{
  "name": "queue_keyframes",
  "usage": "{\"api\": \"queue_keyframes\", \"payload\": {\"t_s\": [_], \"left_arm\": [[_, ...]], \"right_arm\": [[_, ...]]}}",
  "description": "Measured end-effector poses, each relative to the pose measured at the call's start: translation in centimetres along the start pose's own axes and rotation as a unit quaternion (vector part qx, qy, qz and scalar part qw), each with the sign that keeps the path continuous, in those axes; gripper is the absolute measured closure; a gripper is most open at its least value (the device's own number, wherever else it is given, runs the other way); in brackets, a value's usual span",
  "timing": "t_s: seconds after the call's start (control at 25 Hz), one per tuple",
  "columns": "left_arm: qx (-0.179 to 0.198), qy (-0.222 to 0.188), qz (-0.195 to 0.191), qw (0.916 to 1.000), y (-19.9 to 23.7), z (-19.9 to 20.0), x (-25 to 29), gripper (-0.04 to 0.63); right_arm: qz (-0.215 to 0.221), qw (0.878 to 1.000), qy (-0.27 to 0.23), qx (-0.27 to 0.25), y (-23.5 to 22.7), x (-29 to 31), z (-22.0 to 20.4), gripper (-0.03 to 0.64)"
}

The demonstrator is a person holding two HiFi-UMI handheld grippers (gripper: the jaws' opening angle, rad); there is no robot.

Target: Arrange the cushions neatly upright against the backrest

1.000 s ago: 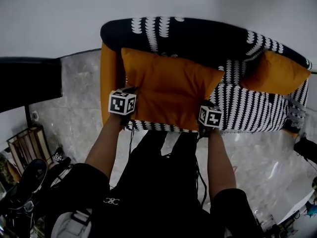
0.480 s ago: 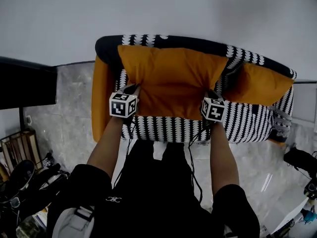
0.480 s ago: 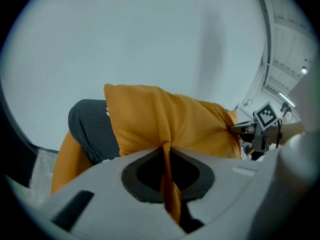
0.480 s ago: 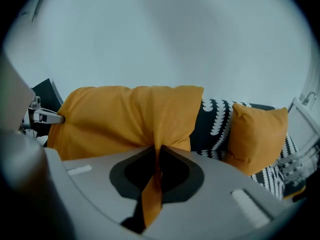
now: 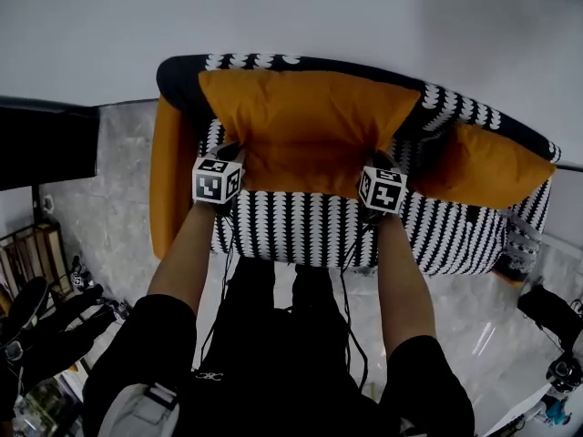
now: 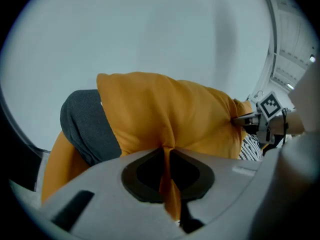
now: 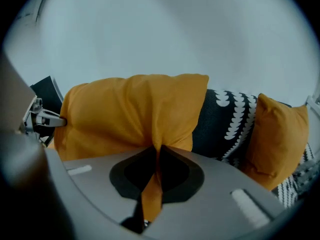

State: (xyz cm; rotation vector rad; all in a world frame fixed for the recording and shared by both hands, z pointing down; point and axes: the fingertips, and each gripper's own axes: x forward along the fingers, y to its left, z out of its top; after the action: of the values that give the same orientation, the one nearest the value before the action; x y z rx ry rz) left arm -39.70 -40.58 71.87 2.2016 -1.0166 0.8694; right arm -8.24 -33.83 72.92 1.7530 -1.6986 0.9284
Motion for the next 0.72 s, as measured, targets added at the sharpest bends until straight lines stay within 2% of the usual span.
{"api": "queue_keyframes", "payload": {"t_s": [0.32,0.48,0.56,0.64,0.72], "left_arm": [[0.001,0.011,-0.004,0.9999,-0.9,-3.5,2.6,0.577],[0.007,0.003,0.004,1.0,0.5,-4.2,4.2,0.574],[-0.013,0.0,0.013,0.9998,2.8,-4.7,4.6,0.523],[-0.034,0.003,0.024,0.9991,4.6,-5.3,4.3,0.431],[-0.036,0.008,0.036,0.9987,5.0,-5.8,3.0,0.383]], "right_arm": [[-0.004,1.0,0.01,-0.008,-1.6,1.6,-3.3,0.589],[-0.001,1.0,-0.008,-0.003,-1.3,3.0,-3.9,0.584],[0.01,1.0,-0.013,0.027,-0.6,4.4,-4.0,0.548],[0.017,0.998,-0.014,0.058,-0.5,4.9,-4.2,0.478],[0.008,0.998,-0.014,0.064,-0.7,4.1,-4.4,0.423]]}}
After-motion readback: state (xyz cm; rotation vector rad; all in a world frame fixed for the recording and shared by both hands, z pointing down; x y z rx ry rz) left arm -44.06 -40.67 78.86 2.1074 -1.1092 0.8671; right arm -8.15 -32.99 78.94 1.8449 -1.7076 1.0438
